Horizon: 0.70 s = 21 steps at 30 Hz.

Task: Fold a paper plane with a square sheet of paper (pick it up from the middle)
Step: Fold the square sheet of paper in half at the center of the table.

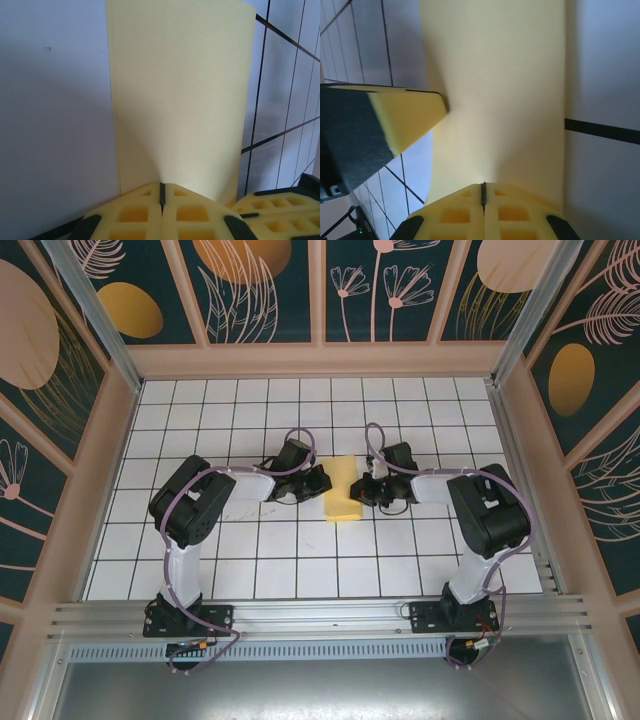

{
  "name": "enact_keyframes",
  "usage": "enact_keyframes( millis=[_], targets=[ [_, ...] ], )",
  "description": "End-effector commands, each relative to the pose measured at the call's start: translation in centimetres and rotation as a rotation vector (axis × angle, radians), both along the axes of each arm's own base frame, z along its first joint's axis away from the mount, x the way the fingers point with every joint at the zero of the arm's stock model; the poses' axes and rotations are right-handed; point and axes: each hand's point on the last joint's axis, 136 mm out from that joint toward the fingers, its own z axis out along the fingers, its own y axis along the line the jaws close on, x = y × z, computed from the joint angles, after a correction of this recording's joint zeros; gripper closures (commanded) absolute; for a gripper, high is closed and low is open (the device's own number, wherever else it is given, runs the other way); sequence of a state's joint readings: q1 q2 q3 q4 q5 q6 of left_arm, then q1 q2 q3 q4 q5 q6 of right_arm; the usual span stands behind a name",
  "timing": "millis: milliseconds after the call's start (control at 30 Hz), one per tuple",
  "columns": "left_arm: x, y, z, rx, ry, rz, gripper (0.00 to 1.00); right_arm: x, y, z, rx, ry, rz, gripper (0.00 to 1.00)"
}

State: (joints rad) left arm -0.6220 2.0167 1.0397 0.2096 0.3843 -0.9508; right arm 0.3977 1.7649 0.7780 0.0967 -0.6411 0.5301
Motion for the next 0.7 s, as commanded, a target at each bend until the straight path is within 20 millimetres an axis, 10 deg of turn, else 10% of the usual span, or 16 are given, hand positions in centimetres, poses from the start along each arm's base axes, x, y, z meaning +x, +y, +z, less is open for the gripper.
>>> enact_keyframes(
  millis=[0, 667],
  targets=[
    [-8.4, 9.0, -11.6, 0.408, 0.349, 0.052, 1.00, -1.5, 0.1, -0.6, 0.013, 0.042, 0.029, 1.00],
    [-9.1, 10.1, -12.6, 0.450, 0.366, 0.080, 1.00, -6.8, -5.2, -1.9, -0.080, 0.145, -0.041, 1.00]
  ],
)
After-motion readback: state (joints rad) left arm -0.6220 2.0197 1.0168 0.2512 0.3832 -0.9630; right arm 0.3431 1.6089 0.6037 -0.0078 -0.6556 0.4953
